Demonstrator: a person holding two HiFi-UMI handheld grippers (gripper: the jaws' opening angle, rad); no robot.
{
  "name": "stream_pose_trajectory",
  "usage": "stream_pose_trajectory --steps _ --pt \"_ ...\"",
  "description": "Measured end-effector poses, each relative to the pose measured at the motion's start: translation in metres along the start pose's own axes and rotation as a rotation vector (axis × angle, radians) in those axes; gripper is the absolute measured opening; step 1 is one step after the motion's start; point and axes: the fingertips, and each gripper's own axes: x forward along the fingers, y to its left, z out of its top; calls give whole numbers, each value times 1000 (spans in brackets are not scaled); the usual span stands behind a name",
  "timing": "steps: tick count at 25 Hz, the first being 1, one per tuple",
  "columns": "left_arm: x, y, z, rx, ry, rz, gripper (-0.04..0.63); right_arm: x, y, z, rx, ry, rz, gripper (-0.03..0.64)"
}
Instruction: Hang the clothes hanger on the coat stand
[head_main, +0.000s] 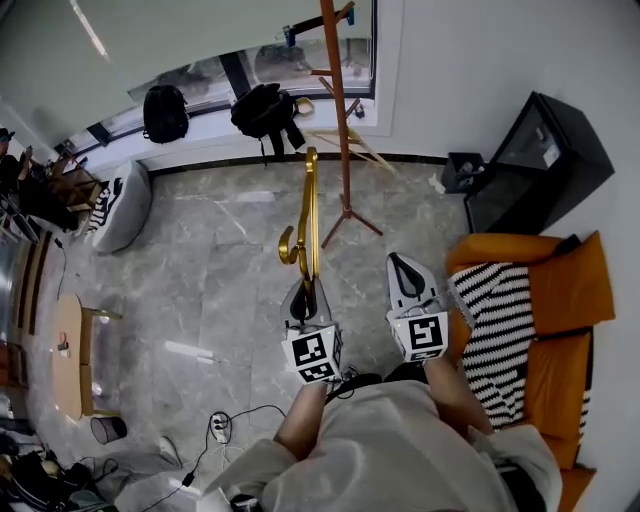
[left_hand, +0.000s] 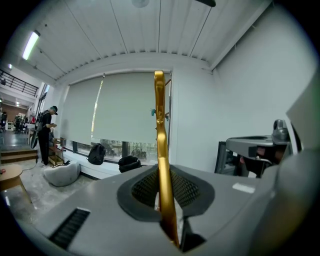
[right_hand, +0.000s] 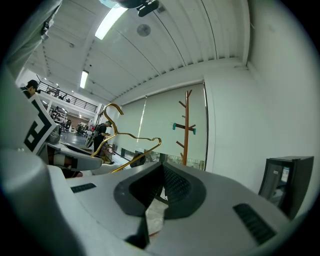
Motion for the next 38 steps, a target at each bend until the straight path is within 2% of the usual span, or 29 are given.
stream_pose_trajectory --steps 7,17,28,38 --pt "18 6 -9 -16 19 -17 52 7 -10 -13 -14 35 -32 5" --pt "77 4 -6 -14 42 28 52 57 -54 -25 8 31 -13 5" --pt "181 -21 9 -29 77 112 52 143 -138 -41 82 38 96 5" --pt "247 -28 30 -30 98 272 52 215 -171 -53 95 46 271 5"
